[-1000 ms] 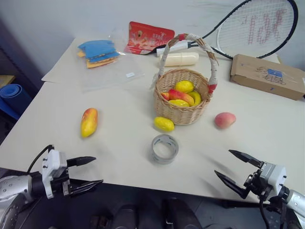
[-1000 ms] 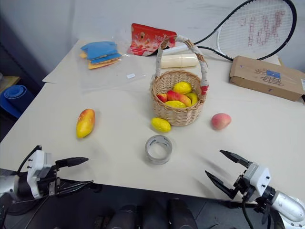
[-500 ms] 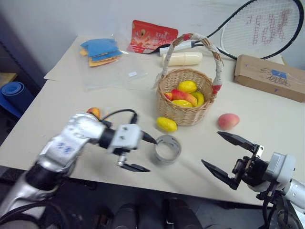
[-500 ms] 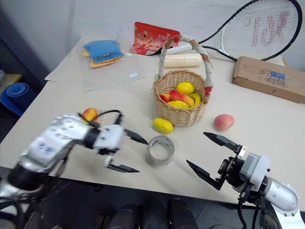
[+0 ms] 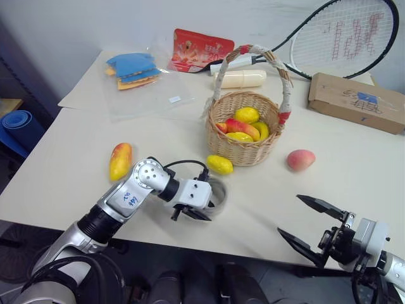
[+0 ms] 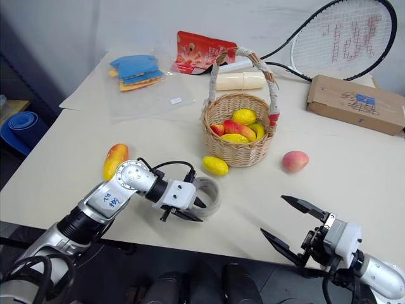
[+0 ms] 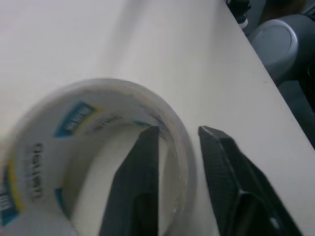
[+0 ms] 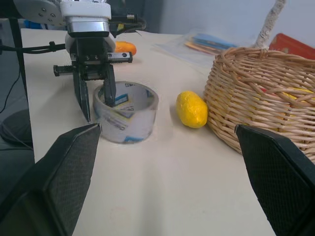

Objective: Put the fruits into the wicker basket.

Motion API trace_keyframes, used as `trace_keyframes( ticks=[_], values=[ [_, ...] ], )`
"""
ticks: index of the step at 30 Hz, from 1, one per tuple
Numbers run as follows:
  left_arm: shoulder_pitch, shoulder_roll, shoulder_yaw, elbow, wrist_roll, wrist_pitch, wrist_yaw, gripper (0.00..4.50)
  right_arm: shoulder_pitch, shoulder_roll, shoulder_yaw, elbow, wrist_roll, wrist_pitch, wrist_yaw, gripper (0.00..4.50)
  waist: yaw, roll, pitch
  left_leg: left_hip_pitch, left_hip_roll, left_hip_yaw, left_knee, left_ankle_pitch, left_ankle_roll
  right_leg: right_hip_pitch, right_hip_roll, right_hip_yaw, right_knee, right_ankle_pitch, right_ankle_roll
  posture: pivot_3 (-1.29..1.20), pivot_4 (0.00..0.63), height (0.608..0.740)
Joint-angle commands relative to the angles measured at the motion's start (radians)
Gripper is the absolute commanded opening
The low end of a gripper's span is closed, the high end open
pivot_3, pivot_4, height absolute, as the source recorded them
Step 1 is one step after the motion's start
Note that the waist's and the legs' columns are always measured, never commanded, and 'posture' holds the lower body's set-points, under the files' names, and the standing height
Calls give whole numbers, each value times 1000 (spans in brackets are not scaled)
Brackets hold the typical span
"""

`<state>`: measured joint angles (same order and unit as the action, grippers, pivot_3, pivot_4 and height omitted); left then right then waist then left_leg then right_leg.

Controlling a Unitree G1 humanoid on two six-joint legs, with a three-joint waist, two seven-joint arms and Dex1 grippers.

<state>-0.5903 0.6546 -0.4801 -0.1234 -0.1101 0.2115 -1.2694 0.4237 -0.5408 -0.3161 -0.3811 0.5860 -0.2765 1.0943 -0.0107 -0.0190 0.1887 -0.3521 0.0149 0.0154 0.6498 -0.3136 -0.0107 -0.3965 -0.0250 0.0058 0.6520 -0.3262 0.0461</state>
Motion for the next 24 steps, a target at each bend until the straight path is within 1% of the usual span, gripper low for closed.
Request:
trace_keyframes(
  ticks=[1,2,3,6,8,10,12,13,14,16,18,20,24],
  values=[
    [79,70,175,-143,-181,66,-42,367,-42,25,34,69,55,-105,134,4500,-7,0,0,0,0,0,0,0,0,0,0,0,1,0,0,0,150,740],
    [97,81,209,-165,-214,89,-40,367,-52,28,41,85,58,-116,155,4500,-8,0,0,1,1,-1,0,0,0,0,0,-1,1,0,-1,0,150,740],
    [135,106,284,-192,-257,129,-15,367,-73,37,60,106,72,-120,180,4500,-8,0,0,1,1,-1,0,0,-1,0,0,-1,1,-1,-1,0,150,740],
    [302,199,614,-261,-400,315,81,367,-148,80,142,145,118,-119,264,4500,-28,-1,1,1,1,-2,0,1,-1,0,-1,-2,2,-1,-1,0,150,740],
    [415,235,788,-283,-426,372,126,367,-165,101,176,142,138,-105,289,4500,-26,-1,1,2,2,-3,-1,1,-1,0,-1,-3,3,-2,-4,0,150,740],
    [518,229,975,-270,-442,421,191,367,-174,114,205,127,152,-95,306,4500,-18,1,2,5,2,-4,-2,1,-1,0,-2,-4,4,-3,-5,0,150,740],
    [606,208,1141,-218,-425,433,253,367,-186,121,231,121,153,-93,323,4500,-14,0,2,5,2,-5,-2,0,-2,0,-2,-5,3,-3,-5,0,150,740],
    [636,191,1218,-168,-419,444,294,367,-198,126,242,131,147,-98,333,4500,-13,0,2,5,2,-5,-2,0,-2,0,-2,-5,3,-3,-5,0,150,740],
    [654,177,1269,-124,-414,441,327,367,-210,132,250,144,140,-106,339,4500,-12,0,2,5,2,-6,-2,0,-3,1,-3,-6,2,-3,-5,0,150,740],
    [672,159,1328,1,-366,410,419,367,-234,150,268,179,133,-122,361,4500,-11,0,2,5,1,-6,-2,0,-3,1,-3,-6,1,-3,-5,0,150,740],
    [693,165,1326,110,-299,352,476,367,-255,164,282,214,123,-142,387,4500,-11,-1,1,6,1,-6,-2,0,-3,2,-3,-6,1,-3,-5,0,150,740],
    [676,165,1308,197,-285,329,508,367,-270,177,287,242,115,-156,393,4500,-9,-2,1,7,1,-6,-3,0,-3,2,-4,-6,1,-3,-5,0,150,740],
    [619,155,1241,334,-293,279,495,367,-288,195,297,305,87,-201,410,4500,2,-4,0,5,1,-6,-3,-1,-4,2,-5,-7,0,-3,-5,0,150,740]
  ],
)
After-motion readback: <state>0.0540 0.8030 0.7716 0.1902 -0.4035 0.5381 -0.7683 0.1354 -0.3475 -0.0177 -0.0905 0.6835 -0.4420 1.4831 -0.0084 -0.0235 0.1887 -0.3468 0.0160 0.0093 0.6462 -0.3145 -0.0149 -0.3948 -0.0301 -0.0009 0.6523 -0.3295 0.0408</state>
